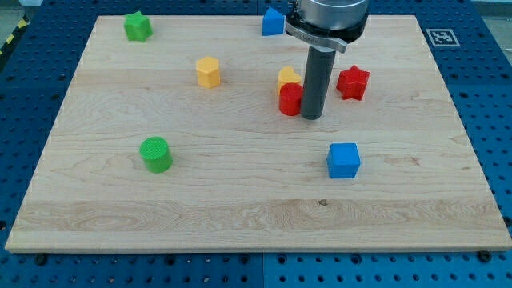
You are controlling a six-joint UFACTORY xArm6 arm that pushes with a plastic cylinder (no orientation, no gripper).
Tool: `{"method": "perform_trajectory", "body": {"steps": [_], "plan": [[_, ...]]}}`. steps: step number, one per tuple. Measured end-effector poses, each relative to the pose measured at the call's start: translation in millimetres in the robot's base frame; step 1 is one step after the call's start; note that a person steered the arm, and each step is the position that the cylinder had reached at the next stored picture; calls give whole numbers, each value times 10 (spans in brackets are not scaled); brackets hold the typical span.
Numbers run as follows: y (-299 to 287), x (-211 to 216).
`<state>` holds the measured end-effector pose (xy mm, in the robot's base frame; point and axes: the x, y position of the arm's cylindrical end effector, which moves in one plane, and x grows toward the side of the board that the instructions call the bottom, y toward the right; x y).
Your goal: Move the red circle to the top right
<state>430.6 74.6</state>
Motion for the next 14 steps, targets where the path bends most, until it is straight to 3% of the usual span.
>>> {"method": "perform_trajectory", "body": {"steps": [1, 2, 4, 7, 10, 12, 14], "plan": [[-430, 217], [-818, 155], [-416, 59], [137, -413], [40, -998], [-453, -1059], [-515, -1291]]}}
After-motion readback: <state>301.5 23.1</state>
